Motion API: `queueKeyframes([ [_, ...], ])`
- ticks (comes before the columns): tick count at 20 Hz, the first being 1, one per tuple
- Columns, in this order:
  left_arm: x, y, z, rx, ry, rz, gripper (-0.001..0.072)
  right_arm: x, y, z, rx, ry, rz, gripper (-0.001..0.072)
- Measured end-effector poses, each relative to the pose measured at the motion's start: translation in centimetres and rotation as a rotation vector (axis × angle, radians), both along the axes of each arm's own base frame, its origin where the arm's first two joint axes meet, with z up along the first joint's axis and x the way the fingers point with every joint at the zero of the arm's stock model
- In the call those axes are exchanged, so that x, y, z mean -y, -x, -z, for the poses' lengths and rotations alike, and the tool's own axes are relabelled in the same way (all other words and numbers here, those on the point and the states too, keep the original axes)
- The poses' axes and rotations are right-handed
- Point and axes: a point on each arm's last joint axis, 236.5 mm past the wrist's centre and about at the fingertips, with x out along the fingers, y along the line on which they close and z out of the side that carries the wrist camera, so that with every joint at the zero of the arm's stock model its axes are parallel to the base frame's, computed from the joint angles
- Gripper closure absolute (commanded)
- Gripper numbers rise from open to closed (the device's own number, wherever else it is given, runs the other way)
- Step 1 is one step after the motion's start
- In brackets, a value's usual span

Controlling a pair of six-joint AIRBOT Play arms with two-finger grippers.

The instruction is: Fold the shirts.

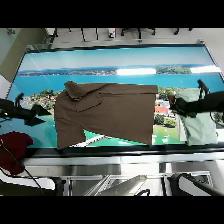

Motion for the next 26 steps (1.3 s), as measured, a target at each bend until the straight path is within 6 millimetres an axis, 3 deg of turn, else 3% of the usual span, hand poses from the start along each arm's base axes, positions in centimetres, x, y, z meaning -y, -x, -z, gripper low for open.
queueKeyframes([
  [3, 1.0, 1.3, 2.5, -0.040, 0.055, -0.011, 0.0022, -0.3, 2.7, 2.1, -0.060, -0.017, 0.021, 0.0406],
  [5, 1.4, 1.2, 3.1, -0.046, 0.079, -0.018, 0.0022, -0.6, 3.8, 3.1, -0.089, -0.028, 0.031, 0.0406],
  [10, 1.0, -2.2, 3.7, 0.018, 0.039, -0.010, 0.0023, -1.6, 5.3, 4.4, -0.130, -0.068, 0.043, 0.0399],
  [11, 1.2, -2.8, 3.9, 0.024, 0.033, 0.004, 0.0023, -1.9, 5.6, 4.7, -0.140, -0.076, 0.042, 0.0268],
  [12, 1.7, -3.5, 4.2, 0.029, 0.028, 0.023, 0.0046, -2.2, 5.9, 5.0, -0.149, -0.085, 0.043, 0.0196],
  [13, 2.2, -4.1, 4.5, 0.031, 0.029, 0.041, 0.0193, -2.4, 6.2, 5.4, -0.159, -0.089, 0.044, 0.0210],
  [15, 3.4, -4.8, 5.3, 0.022, 0.033, 0.086, 0.0555, -2.9, 7.1, 6.1, -0.185, -0.104, 0.049, 0.0209],
  [16, 3.9, -5.1, 5.6, 0.018, 0.037, 0.106, 0.0658, -3.1, 7.5, 6.6, -0.200, -0.108, 0.055, 0.0209],
  [17, 4.2, -5.3, 5.7, 0.012, 0.041, 0.125, 0.0689, -3.3, 8.0, 7.0, -0.216, -0.116, 0.057, 0.0209],
  [23, 4.7, -5.9, 5.0, 0.003, 0.048, 0.195, 0.0689, -4.8, 10.7, 9.9, -0.290, -0.151, 0.098, 0.0210],
  [26, 4.7, -6.0, 4.3, 0.004, 0.051, 0.216, 0.0690, -7.1, 11.2, 10.7, -0.313, -0.187, 0.081, 0.0211],
])
